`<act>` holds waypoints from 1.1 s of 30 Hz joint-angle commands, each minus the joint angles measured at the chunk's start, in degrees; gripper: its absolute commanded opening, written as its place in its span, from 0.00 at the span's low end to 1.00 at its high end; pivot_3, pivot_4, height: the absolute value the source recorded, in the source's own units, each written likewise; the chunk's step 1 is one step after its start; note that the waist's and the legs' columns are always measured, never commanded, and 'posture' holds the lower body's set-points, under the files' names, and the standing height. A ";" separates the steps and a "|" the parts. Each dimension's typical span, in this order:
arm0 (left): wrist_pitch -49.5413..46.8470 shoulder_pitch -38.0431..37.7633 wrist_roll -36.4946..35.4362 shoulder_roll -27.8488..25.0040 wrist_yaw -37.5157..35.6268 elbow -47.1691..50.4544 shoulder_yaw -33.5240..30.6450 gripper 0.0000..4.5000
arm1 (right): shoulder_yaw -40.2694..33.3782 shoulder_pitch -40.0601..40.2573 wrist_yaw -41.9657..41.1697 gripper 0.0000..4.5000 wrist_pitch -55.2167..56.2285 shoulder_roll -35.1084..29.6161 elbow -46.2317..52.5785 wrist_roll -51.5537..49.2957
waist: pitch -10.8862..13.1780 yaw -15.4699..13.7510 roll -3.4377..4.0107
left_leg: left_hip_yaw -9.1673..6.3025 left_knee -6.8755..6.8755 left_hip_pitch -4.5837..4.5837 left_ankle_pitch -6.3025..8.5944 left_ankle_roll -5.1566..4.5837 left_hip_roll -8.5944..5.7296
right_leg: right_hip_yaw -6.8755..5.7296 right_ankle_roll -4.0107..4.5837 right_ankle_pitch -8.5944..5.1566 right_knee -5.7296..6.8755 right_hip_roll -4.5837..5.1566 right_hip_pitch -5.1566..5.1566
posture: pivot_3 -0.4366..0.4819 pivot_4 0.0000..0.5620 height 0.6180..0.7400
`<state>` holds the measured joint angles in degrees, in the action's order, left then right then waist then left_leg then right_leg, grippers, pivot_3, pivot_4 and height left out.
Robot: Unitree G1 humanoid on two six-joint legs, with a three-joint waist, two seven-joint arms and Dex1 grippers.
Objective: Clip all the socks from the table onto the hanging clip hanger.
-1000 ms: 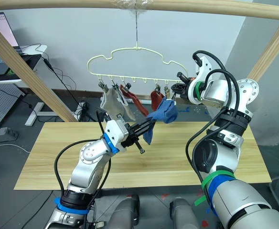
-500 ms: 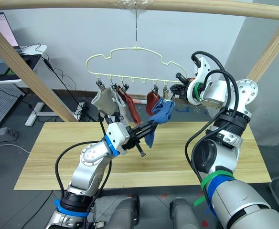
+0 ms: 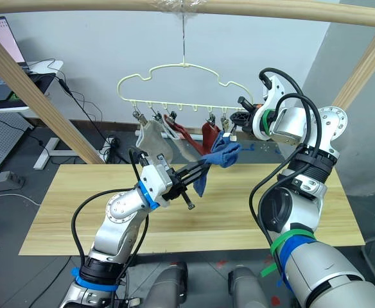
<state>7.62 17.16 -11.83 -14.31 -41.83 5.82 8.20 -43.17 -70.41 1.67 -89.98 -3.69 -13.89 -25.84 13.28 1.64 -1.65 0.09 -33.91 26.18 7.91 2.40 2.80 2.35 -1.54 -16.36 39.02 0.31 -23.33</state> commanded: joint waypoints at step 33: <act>13.69 7.50 6.00 -0.25 5.31 -10.52 -1.12 0.01 | -3.91 -4.22 2.40 0.00 -2.52 1.01 1.07 -0.21 | 0.00 0.14 0.00 | 0.01 0.02 0.08 0.00 -0.01 0.01 | 0.00 -0.01 0.00 0.01 -0.02 -0.08 | 0.47 0.37 1.00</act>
<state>19.66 23.99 -5.62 -14.75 -36.90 -5.25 7.38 -46.78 -72.69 4.35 -92.06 -2.42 -13.89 -25.61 13.28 1.78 -1.64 0.09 -33.89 26.26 7.91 2.40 2.81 2.34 -1.54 -16.36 39.04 0.28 -23.42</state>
